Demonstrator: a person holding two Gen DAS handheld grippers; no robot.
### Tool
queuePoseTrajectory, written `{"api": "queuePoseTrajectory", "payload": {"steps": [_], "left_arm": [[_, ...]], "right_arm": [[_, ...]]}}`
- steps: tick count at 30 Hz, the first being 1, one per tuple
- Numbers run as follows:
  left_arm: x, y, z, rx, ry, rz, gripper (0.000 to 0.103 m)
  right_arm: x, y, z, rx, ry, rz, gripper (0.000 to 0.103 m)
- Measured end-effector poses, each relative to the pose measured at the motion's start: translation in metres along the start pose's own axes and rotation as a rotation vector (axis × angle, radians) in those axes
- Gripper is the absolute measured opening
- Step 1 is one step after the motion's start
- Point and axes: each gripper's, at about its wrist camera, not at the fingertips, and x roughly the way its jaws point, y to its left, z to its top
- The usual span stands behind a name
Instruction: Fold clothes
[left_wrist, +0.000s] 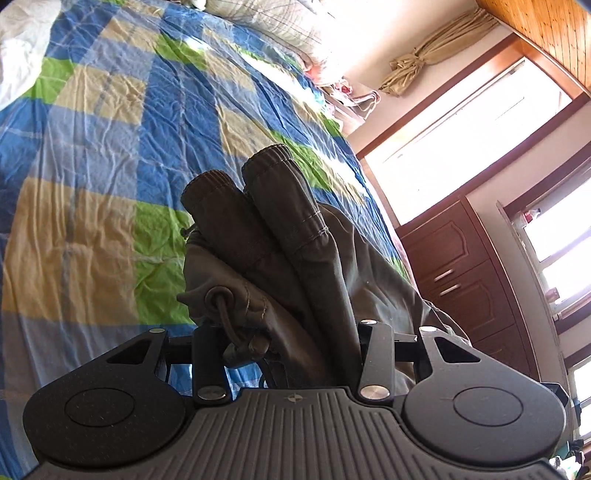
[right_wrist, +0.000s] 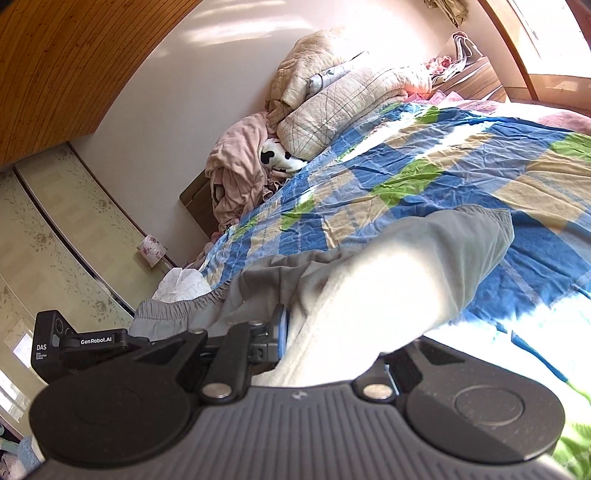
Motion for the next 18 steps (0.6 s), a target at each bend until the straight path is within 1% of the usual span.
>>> {"api": "queuePoseTrajectory", "payload": {"steps": [10, 15, 18], "left_arm": [[0.062, -0.062, 0.019, 0.124, 0.072, -0.011, 0.049], [0.101, -0.093, 0.030, 0.194, 0.111, -0.015, 0.049], [0.122, -0.111, 0.035, 0.234, 0.132, -0.016, 0.049]], "right_arm": [[-0.034, -0.045, 0.015, 0.049, -0.122, -0.087, 0.016], [-0.047, -0.069, 0.019, 0.087, -0.179, -0.121, 0.017], [-0.052, -0.079, 0.021, 0.089, -0.205, -0.160, 0.017]]}}
